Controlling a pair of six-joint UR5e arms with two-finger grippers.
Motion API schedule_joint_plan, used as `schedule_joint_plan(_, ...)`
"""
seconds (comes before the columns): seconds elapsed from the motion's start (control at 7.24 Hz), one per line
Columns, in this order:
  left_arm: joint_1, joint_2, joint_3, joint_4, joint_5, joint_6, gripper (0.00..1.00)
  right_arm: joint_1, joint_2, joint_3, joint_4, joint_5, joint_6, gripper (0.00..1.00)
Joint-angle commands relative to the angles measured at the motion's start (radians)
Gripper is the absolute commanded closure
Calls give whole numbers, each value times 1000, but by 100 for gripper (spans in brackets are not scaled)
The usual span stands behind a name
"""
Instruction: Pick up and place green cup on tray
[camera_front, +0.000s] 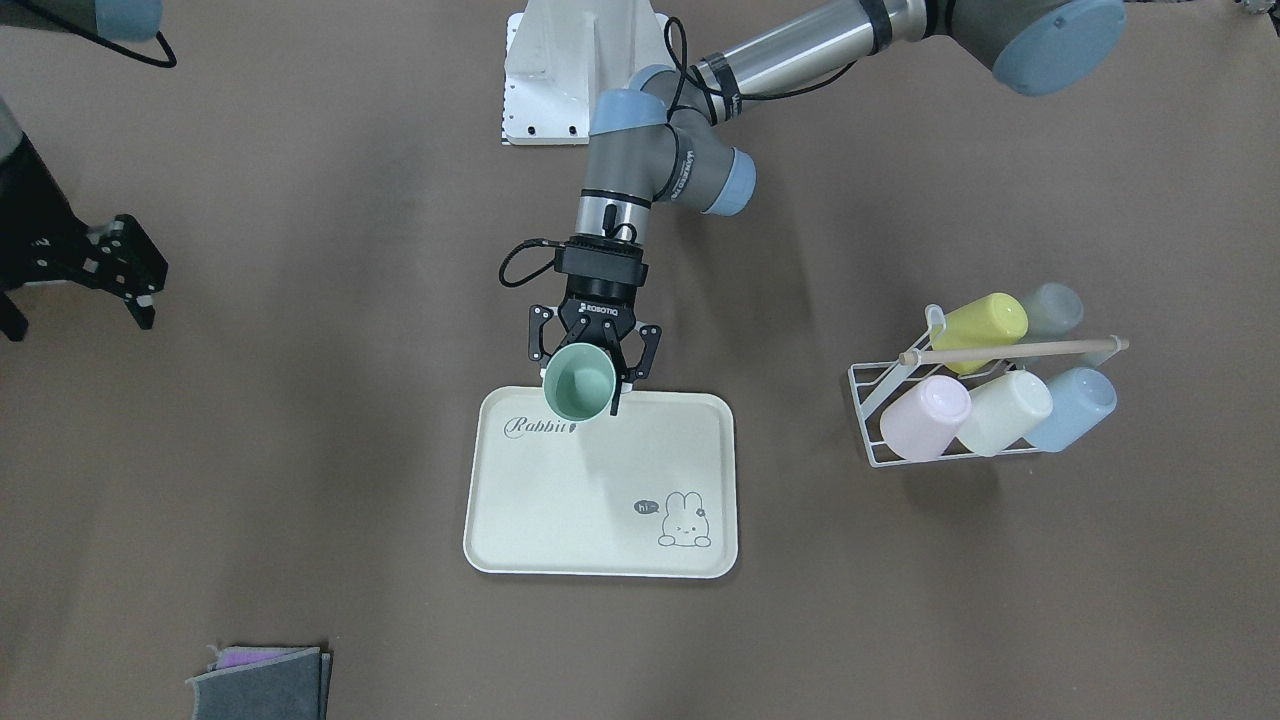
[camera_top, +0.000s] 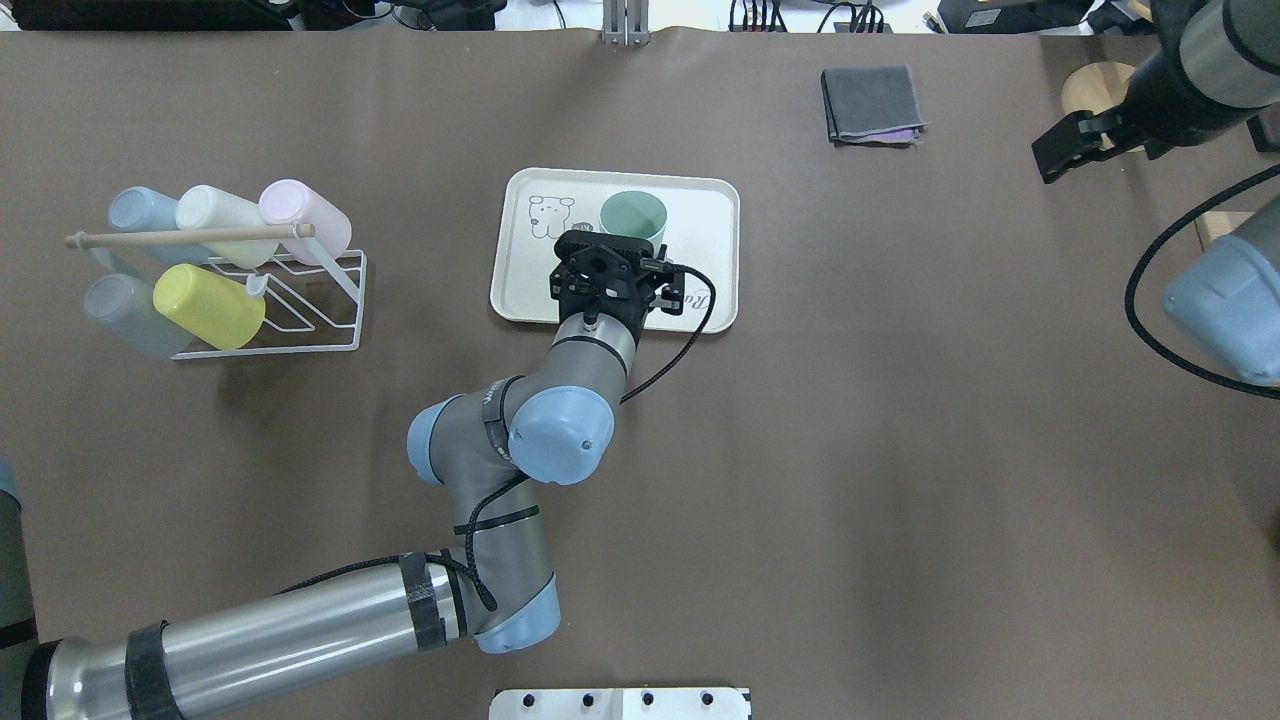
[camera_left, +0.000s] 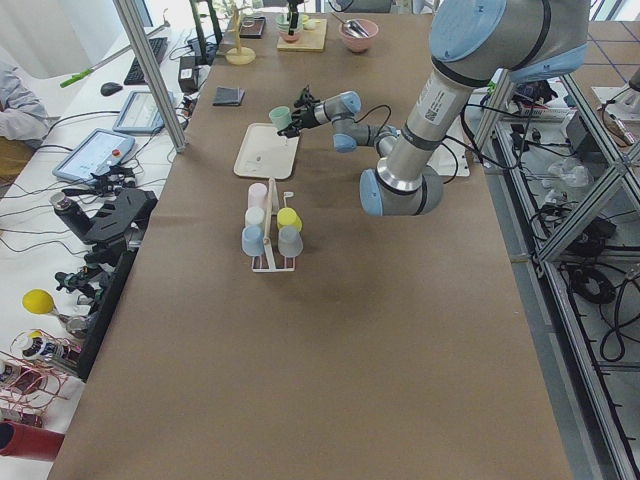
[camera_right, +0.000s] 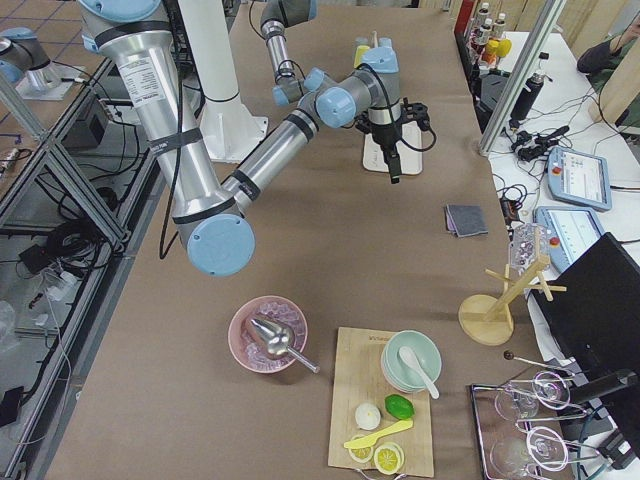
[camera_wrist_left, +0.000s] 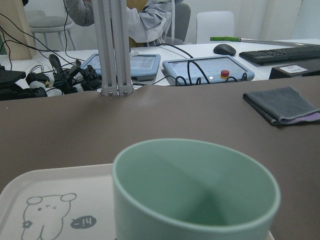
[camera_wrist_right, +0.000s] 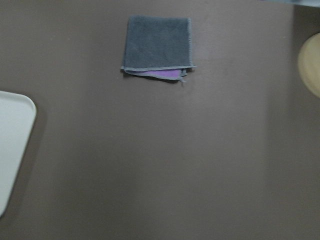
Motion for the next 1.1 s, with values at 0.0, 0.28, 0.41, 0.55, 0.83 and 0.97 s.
schedule_joint_plan(0.0, -29, -6, 121, -157, 38, -19, 100, 89, -76, 74, -71, 22, -92, 0)
schedule_joint_plan(0.28, -28, -61, 224, -157, 96, -24, 100, 268, -171, 75, -66, 115, -329, 0)
schedule_joint_plan(0.41, -35, -81, 255, -158, 98, -24, 100, 327, -223, 73, -66, 160, -418, 0)
schedule_joint_plan(0.55, -57, -101, 325, -165, 95, -27, 100, 377, -283, 70, -65, 184, -477, 0)
schedule_joint_plan(0.83, -74, -173, 455, -184, 92, -30, 100, 508, -395, 32, -65, 264, -670, 0)
schedule_joint_plan(0.97, -74, -175, 472, -201, 92, -31, 100, 523, -392, -38, -44, 264, -692, 0)
